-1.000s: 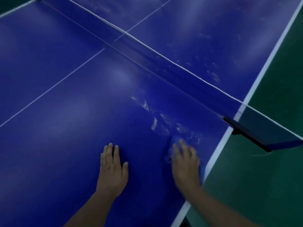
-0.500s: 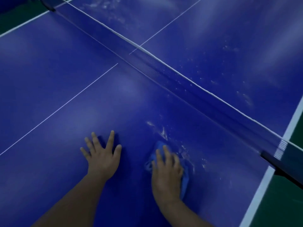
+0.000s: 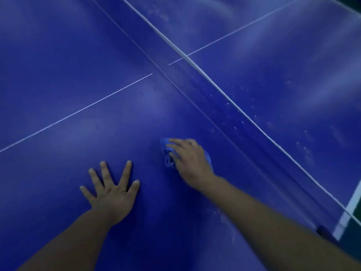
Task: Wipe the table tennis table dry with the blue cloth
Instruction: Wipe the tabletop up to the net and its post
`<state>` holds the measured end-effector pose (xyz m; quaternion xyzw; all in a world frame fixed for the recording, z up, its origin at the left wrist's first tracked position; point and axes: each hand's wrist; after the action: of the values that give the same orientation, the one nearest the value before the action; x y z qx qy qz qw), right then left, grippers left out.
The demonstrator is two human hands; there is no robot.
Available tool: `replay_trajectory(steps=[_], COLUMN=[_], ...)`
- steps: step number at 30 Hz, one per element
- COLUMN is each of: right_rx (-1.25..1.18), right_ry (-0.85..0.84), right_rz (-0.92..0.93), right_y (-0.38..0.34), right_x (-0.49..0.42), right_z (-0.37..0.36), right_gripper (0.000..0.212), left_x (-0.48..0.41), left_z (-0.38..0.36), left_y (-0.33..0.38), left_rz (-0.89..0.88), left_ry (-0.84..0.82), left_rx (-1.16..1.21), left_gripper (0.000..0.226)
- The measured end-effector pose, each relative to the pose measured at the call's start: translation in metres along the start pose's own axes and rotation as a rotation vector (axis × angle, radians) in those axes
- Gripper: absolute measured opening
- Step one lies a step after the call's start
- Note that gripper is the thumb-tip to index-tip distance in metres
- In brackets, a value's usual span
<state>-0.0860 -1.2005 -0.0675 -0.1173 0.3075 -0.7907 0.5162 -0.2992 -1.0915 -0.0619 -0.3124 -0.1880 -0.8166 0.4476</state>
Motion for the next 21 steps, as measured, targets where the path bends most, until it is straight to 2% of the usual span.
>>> replay_trajectory(steps=[1, 2, 7, 10, 12, 18, 19, 21], right_rx=[0.015, 0.036, 0.270, 0.272, 0.238, 0.059, 0.052, 0.069], right_ry=[-0.026, -0.045, -0.213, -0.190, -0.199, -0.464, -0.456, -0.321], right_rz=[0.129, 0.183, 0.153, 0.224, 0.268, 0.512, 0.526, 0.465], right_y=[0.014, 0.025, 0.078, 0.108, 0.103, 0.062, 0.064, 0.071], right_x=[-0.019, -0.044, -0.144, -0.121, -0.080, 0.061, 0.058, 0.021], right_z=[0.011, 0.023, 0.046, 0.038, 0.031, 0.033, 0.034, 0.030], right_gripper=[0.040, 0.040, 0.055, 0.046, 0.041, 0.039, 0.038, 0.038], left_x=[0.001, 0.002, 0.002, 0.002, 0.002, 0.005, 0.005, 0.006], left_z=[0.001, 0.001, 0.001, 0.002, 0.003, 0.005, 0.005, 0.005], left_y=[0.000, 0.000, -0.001, 0.000, 0.000, 0.000, 0.000, 0.001], left_rz=[-0.004, -0.007, -0.012, -0.016, -0.013, -0.023, -0.028, -0.031], left_ry=[-0.006, -0.010, -0.008, -0.019, -0.032, -0.039, -0.035, -0.028], left_rx=[0.012, 0.017, 0.028, 0.018, 0.016, 0.025, 0.025, 0.027], left_gripper=[0.065, 0.065, 0.063, 0.064, 0.064, 0.064, 0.064, 0.063])
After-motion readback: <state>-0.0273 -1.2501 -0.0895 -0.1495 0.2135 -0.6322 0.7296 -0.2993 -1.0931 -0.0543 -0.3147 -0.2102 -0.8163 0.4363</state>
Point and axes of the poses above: each hand's wrist, its own x-axis away from the middle knuckle, its own z-axis out of the back of the hand, y = z × x, and after that the axes turned 9 degrees about -x, right-handed
